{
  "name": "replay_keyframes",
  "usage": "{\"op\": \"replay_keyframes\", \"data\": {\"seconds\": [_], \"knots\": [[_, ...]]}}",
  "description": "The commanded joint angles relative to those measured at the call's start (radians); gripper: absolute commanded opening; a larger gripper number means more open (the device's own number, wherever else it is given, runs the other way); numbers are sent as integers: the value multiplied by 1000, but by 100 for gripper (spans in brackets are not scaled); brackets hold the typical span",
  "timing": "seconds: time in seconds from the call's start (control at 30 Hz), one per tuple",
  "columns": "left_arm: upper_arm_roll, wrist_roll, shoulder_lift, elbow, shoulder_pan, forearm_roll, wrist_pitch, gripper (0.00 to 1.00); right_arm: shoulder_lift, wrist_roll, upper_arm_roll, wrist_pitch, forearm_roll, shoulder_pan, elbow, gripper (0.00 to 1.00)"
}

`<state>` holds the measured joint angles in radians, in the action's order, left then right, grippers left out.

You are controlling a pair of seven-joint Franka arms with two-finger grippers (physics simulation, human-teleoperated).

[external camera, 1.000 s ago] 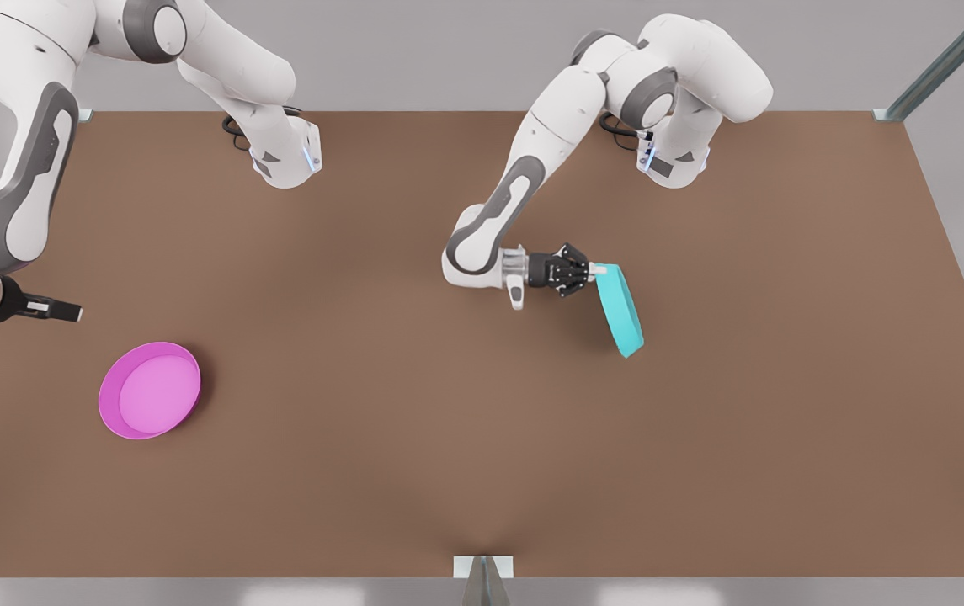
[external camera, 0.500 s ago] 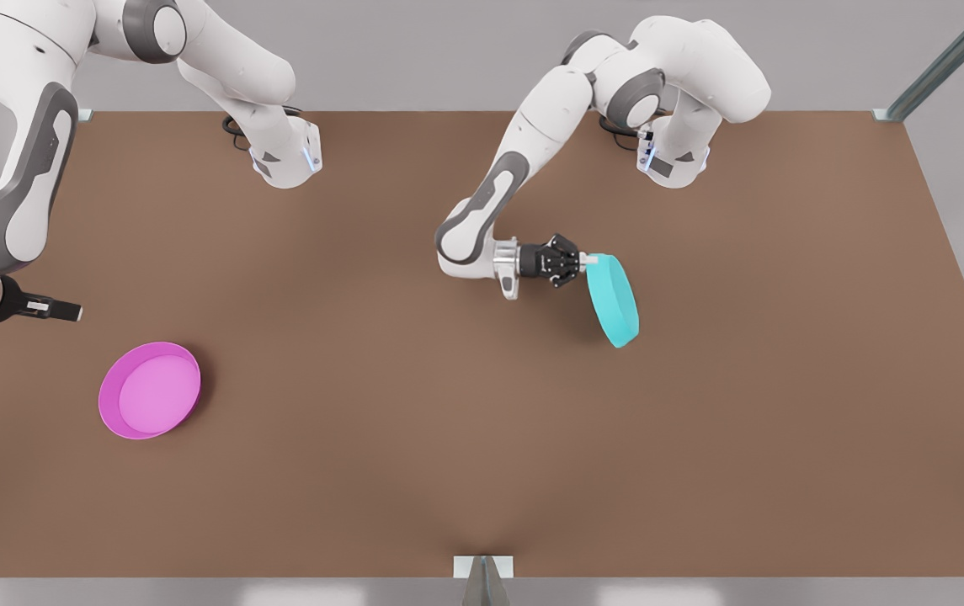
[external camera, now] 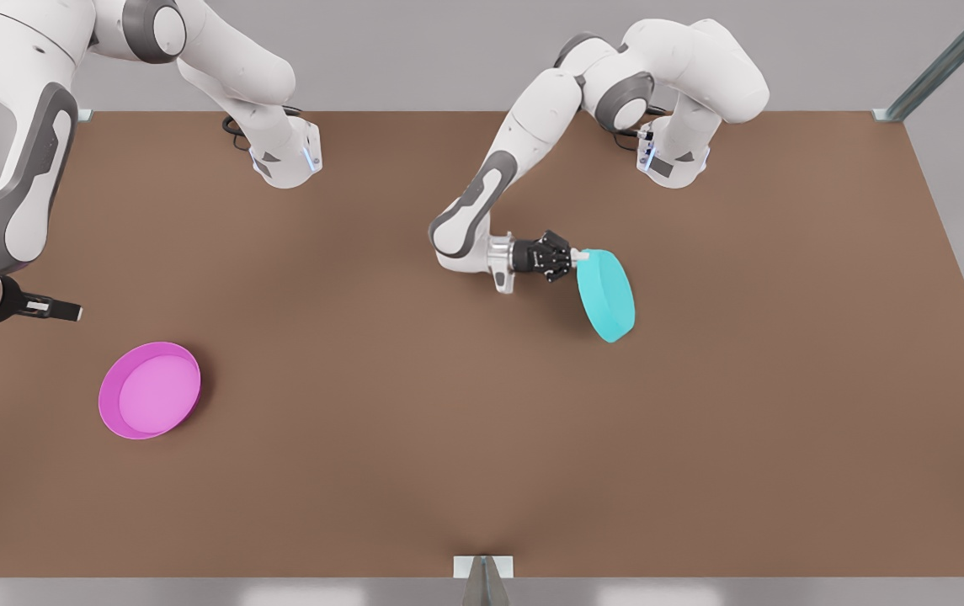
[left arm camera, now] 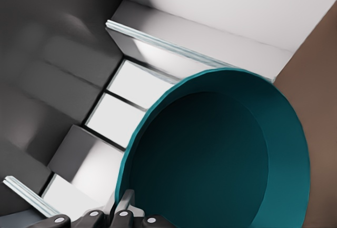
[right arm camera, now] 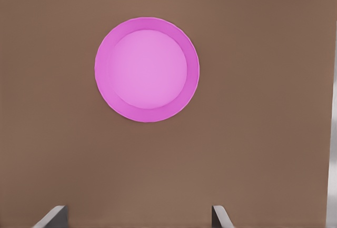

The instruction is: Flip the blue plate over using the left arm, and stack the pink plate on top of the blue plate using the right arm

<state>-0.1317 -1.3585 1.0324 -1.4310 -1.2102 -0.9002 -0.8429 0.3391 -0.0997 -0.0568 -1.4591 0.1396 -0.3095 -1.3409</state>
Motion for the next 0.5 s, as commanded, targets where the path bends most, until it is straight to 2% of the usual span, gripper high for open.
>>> {"op": "replay_keyframes", "data": {"seconds": [0.0, 0.23, 0.3, 0.47], "knots": [[0, 13, 1, 13, 0, -32, 8, 21, 0, 0, 0, -1, 0, 0, -1, 100], [-9, 475, 158, 365, -68, -305, 200, 21, 0, 0, 0, -1, 0, 0, -1, 100], [-13, 579, 175, 426, -87, -359, 212, 21, 0, 0, 0, -1, 0, 0, -1, 100], [-5, 648, 241, 463, -120, -378, 211, 21, 0, 0, 0, 0, 0, 0, -3, 100]]}}
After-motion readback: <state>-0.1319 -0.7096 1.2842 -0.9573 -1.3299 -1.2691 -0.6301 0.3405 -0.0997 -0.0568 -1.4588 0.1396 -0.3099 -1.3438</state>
